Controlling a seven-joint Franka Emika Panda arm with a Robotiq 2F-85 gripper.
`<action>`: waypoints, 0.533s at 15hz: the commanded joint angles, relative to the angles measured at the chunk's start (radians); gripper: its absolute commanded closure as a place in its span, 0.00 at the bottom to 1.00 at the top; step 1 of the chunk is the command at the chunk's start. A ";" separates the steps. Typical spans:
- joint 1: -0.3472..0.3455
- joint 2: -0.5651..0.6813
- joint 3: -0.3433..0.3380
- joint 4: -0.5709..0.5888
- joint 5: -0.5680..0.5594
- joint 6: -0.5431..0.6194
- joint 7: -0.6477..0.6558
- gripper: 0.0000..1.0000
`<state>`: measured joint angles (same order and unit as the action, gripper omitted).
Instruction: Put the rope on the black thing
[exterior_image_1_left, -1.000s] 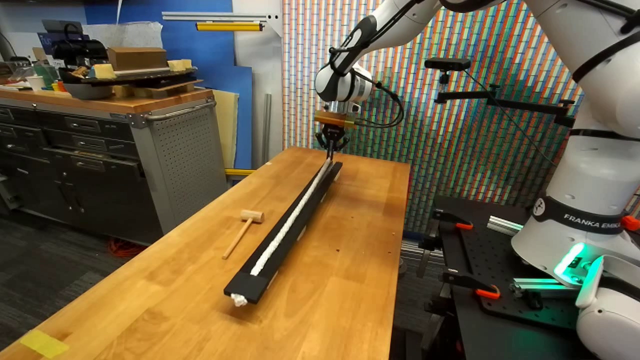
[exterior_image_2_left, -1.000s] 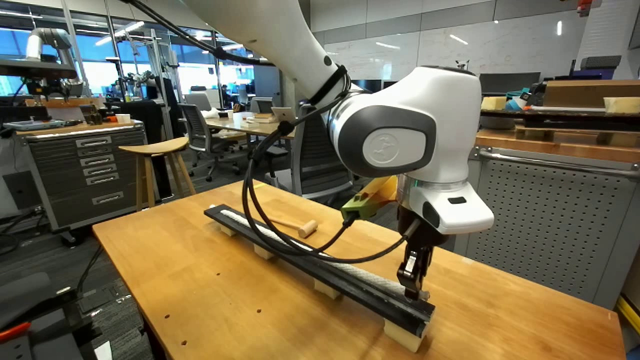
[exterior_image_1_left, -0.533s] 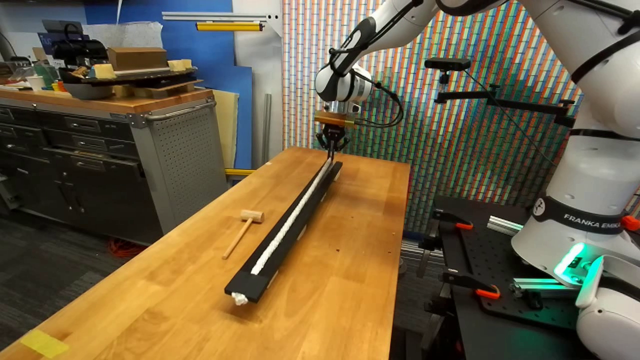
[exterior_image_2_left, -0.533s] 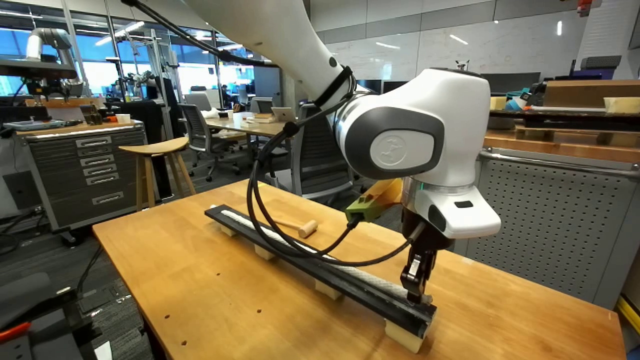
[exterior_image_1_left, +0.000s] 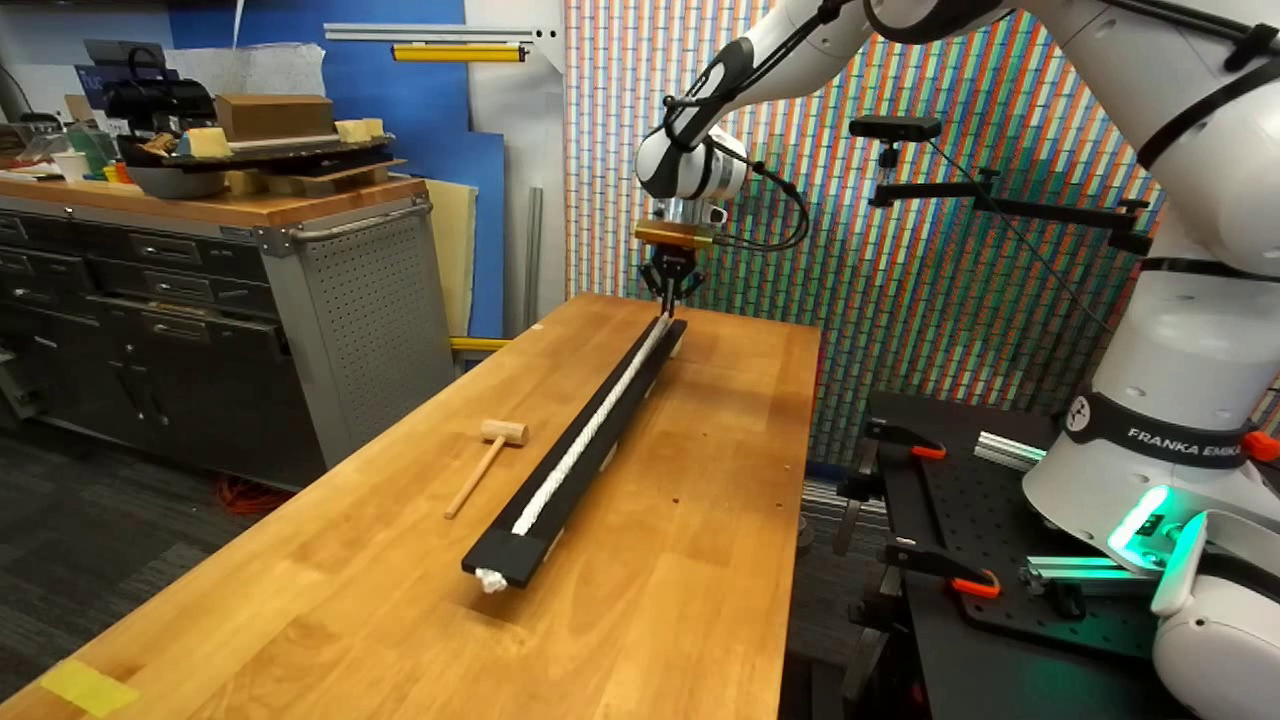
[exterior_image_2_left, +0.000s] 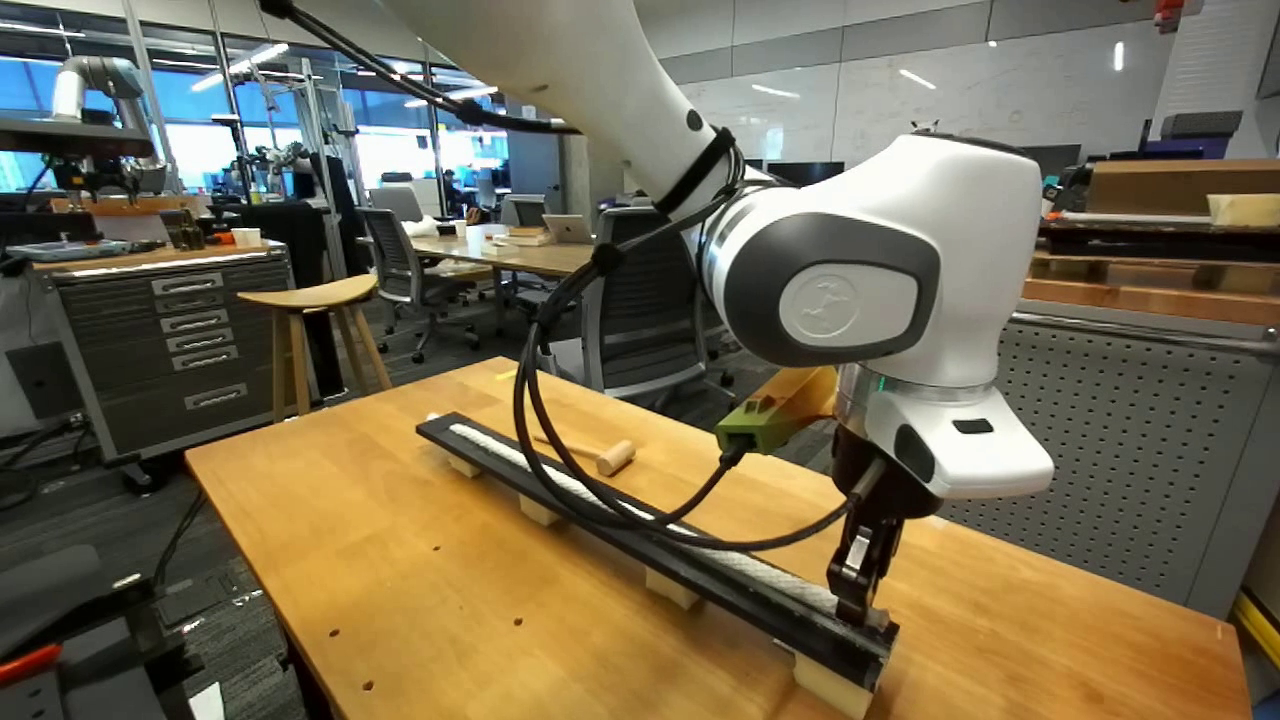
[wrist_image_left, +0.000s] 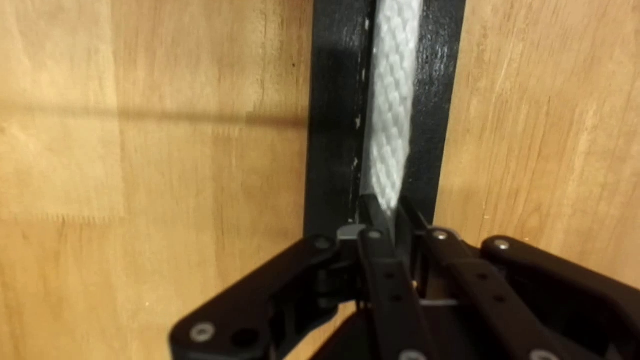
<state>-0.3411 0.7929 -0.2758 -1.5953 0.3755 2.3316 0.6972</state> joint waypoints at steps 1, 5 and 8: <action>-0.024 0.043 -0.001 0.087 -0.008 -0.027 0.007 0.97; -0.022 0.057 -0.001 0.110 -0.011 -0.031 0.013 0.97; -0.030 0.061 0.001 0.118 -0.003 -0.031 0.013 0.97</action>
<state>-0.3472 0.8209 -0.2757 -1.5449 0.3752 2.3236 0.6973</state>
